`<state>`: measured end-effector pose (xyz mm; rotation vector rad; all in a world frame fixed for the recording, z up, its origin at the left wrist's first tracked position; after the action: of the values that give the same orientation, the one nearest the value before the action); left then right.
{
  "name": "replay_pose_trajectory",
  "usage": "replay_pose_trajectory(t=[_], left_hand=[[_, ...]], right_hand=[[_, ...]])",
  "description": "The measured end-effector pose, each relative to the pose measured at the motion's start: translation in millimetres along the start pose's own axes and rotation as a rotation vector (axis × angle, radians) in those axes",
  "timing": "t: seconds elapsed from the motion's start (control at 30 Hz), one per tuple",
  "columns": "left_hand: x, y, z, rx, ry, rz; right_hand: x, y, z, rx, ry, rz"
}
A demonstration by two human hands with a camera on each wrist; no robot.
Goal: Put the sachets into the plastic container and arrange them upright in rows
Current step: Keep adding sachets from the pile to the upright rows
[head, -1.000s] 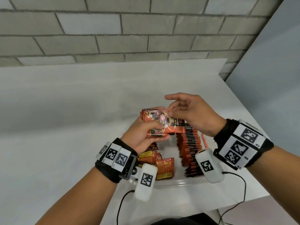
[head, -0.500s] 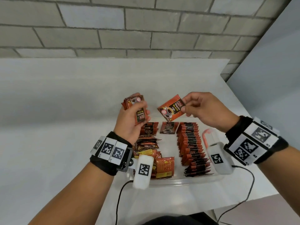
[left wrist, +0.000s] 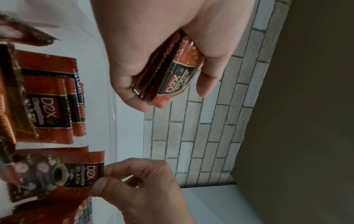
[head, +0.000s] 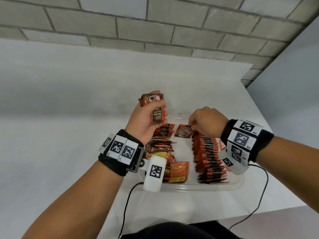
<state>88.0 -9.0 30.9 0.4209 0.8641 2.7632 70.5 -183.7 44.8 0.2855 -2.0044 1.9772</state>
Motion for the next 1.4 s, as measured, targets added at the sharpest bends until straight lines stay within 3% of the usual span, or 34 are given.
replay_pose_trajectory(t=[0.37,0.57,0.83,1.4], left_hand=[[0.9,-0.8,1.2,0.000,-0.024,-0.027],[1.9,-1.6,1.0,0.000,-0.019,-0.043],[2.9,-1.6,0.7,-0.015,-0.030,-0.046],[2.8,-4.9,-5.7,0.040,-0.121,-0.051]], right_hand=[[-7.3,19.2,-14.3,0.341,-0.068,0.031],[-7.0,20.5,-16.3,0.396,-0.025,-0.002],[0.1,8.4,-25.9,0.536,-0.033,0.090],[-0.5,3.2,-4.8,0.427,0.069,0.157]])
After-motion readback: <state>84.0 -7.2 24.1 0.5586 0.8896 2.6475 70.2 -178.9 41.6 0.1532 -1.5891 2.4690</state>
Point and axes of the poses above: each hand's wrist, its own x-axis away from the middle knuckle, its own y-axis out of the palm, z = x × y, the point moved 5 cm from there along -x, towards the middle knuckle, and after that the axes turned 7 degrees about y, right-handed, at the moved point
